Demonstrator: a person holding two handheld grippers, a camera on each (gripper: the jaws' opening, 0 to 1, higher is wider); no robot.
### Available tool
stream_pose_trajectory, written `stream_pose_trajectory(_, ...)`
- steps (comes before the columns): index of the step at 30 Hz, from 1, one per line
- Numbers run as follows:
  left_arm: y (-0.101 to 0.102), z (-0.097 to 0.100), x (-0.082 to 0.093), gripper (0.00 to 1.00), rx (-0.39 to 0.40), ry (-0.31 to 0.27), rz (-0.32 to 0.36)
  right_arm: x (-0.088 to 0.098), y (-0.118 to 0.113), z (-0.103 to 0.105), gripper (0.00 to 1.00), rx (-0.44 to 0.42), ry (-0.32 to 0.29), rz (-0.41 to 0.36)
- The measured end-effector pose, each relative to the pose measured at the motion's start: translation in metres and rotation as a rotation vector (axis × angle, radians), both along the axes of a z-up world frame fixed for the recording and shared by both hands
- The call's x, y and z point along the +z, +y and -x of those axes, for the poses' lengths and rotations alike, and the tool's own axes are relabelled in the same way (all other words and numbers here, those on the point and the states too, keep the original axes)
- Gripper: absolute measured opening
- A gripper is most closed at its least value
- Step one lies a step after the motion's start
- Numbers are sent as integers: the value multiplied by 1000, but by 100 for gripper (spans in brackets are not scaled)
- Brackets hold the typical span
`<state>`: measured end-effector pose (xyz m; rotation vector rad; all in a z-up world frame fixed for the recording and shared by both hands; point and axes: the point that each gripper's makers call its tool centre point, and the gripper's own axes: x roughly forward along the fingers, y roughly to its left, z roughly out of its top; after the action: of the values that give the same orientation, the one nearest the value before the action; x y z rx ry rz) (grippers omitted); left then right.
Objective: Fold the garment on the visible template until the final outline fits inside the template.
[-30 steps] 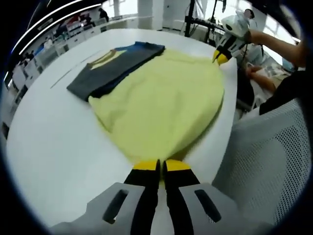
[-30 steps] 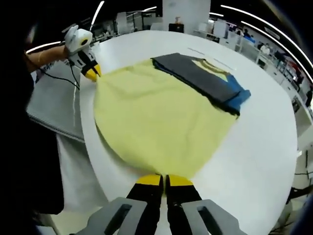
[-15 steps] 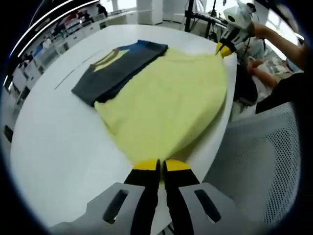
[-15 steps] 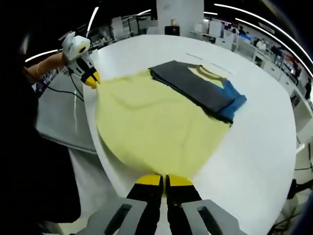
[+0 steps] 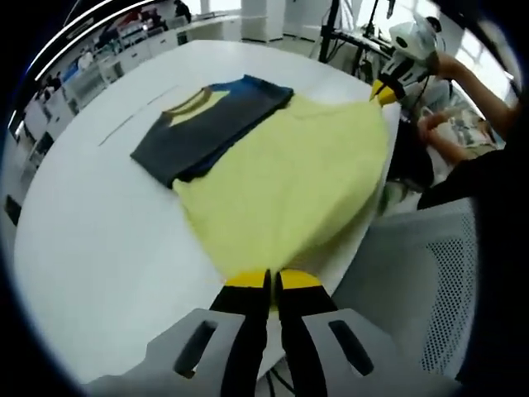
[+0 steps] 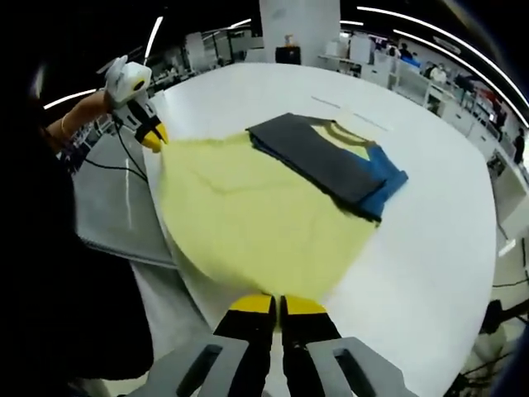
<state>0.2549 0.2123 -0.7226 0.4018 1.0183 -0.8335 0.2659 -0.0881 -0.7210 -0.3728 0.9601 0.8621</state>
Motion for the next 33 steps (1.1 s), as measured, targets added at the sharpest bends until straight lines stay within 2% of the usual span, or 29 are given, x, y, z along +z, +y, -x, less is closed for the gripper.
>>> stream_pose_trajectory(6,1,3,10,0,6,7,5,9,1,3,0,6,4,8)
stream_pose_trajectory(10,3,2,14,0,9,-11,-7,18,3,3,0,18,-3,11)
stream_pose_trajectory(17,4,11,21,0,25,32,7,28,4,5,0,53,-2,24)
stream_pose_trajectory(24,5,16,32,0,19,46,8,35,6,8,0,76,0,32)
stream_pose_trajectory(33,6,-6,41,0,14,-13,8,41,2,-13,0,50,-61,44)
